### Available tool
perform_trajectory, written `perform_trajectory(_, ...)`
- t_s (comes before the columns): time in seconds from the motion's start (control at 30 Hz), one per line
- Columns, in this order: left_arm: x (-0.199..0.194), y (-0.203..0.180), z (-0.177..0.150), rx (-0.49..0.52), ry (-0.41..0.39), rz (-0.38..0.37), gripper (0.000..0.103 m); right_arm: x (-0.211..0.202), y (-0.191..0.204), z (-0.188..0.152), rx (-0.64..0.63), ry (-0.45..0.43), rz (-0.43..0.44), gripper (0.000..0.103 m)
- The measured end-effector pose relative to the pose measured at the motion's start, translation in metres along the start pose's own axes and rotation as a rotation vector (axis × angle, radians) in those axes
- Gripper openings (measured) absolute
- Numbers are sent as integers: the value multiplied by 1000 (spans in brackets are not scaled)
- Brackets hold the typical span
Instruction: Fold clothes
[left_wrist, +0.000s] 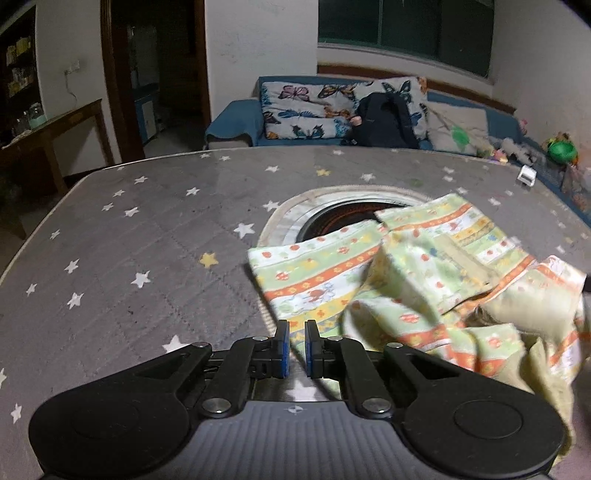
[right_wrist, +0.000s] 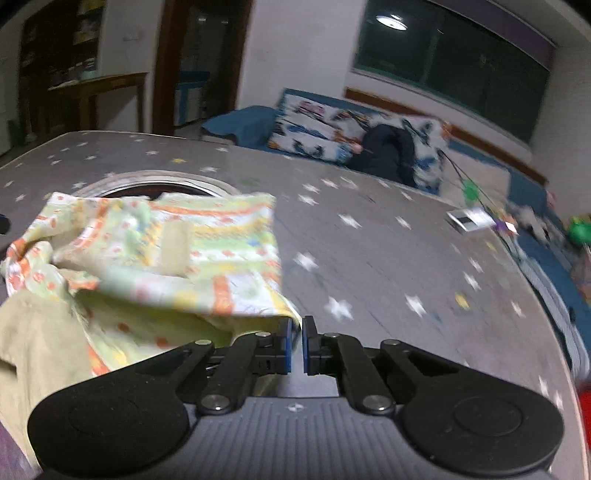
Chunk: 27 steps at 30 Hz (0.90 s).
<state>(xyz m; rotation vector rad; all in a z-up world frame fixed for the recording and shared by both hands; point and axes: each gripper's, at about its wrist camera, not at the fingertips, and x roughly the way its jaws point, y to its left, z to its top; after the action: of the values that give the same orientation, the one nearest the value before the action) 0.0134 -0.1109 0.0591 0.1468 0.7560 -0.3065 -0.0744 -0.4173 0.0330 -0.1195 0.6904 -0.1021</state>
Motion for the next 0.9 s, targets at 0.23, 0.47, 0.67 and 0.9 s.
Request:
perform_trajectory(0.23,-1,-15,16,29,-17,-42,38,-22,-26,-37,38,54,-16,8)
perform_trajectory(0.47,34,-44,44,108,6,-27,62,-41,-4,-32,-51,3,101,37)
perform_trajectory(0.67,67,-53,55,130,55,-5,74,-29,32,-20,-155,-1,214,37)
perform_trajectory(0.9,85,-56,51,155,89,-27,47,-15,71,-9,-267,-3,320,37)
